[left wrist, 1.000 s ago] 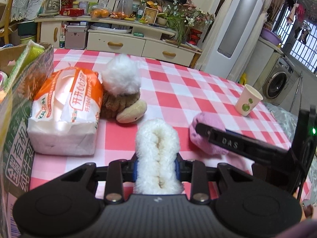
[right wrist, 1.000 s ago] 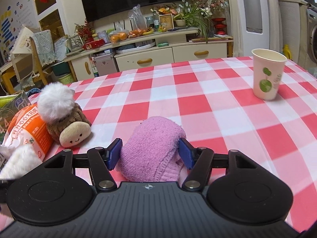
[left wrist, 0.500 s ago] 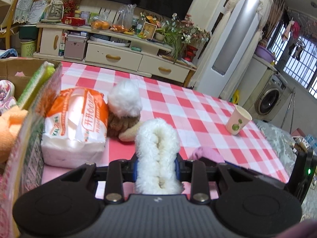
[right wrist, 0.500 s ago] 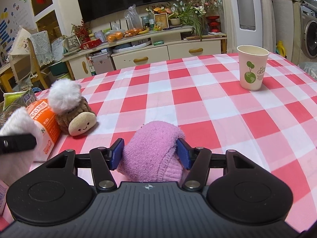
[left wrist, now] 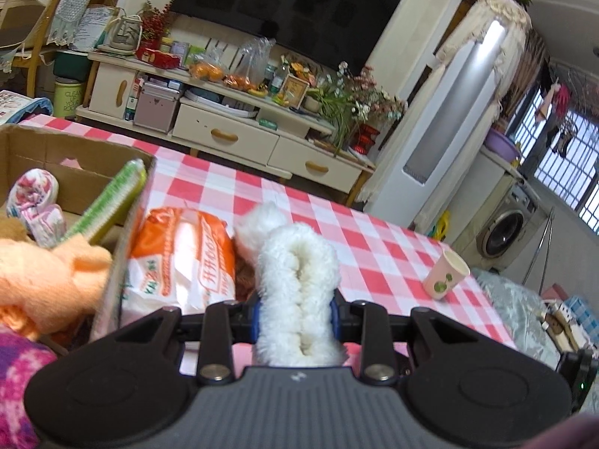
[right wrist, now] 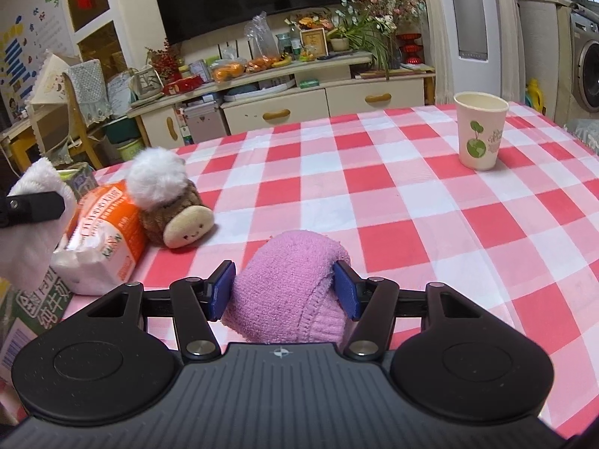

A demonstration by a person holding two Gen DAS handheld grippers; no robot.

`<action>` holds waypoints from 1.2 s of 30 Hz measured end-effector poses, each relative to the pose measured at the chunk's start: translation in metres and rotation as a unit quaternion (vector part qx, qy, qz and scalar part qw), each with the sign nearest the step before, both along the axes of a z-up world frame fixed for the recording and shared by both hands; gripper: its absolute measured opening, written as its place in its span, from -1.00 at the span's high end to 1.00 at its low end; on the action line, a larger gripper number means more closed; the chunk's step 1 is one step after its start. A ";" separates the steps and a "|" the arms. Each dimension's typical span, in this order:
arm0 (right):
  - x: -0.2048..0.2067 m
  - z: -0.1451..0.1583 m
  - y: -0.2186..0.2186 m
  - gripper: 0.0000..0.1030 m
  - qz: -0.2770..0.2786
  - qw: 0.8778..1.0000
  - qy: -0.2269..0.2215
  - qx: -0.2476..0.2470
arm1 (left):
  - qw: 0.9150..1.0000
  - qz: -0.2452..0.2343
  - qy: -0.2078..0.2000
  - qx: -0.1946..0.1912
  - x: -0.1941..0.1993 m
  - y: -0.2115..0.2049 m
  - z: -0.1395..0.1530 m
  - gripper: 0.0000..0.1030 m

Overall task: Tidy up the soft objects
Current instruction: 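Carry the white fluffy ring and pink hat over to the cardboard box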

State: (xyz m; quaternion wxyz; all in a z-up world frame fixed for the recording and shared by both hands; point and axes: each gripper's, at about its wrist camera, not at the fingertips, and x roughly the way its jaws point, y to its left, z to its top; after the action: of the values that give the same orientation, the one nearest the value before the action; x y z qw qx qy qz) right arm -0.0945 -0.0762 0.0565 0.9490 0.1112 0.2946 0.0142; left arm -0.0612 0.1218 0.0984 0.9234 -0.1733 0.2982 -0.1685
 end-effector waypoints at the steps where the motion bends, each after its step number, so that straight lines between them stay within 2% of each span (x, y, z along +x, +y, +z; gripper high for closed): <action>1: -0.001 0.002 0.003 -0.38 0.003 1.000 -0.003 -0.001 | 1.000 0.003 -0.002 -0.003 0.000 0.003 0.001 0.41; 14: 0.002 0.039 0.048 -0.38 0.053 0.998 -0.038 0.001 | 0.998 0.040 -0.029 -0.042 -0.003 0.044 0.018 0.40; 22: 0.011 0.060 0.082 -0.38 0.097 0.993 -0.059 0.014 | 0.994 0.081 -0.041 -0.062 -0.008 0.081 0.025 0.39; 32: 0.037 0.087 0.137 -0.38 0.166 0.981 -0.095 0.017 | 0.987 0.143 -0.044 -0.064 -0.012 0.128 0.027 0.37; 36: 0.049 0.095 0.163 -0.38 0.195 0.975 -0.104 0.017 | 0.984 0.169 -0.035 -0.050 -0.015 0.142 0.025 0.37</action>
State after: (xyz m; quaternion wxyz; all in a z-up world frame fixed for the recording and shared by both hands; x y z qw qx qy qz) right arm -0.0451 0.0864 0.1519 0.9513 0.0655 0.2103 0.2157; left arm -0.0766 0.2638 0.1231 0.9386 -0.2607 0.2238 -0.0307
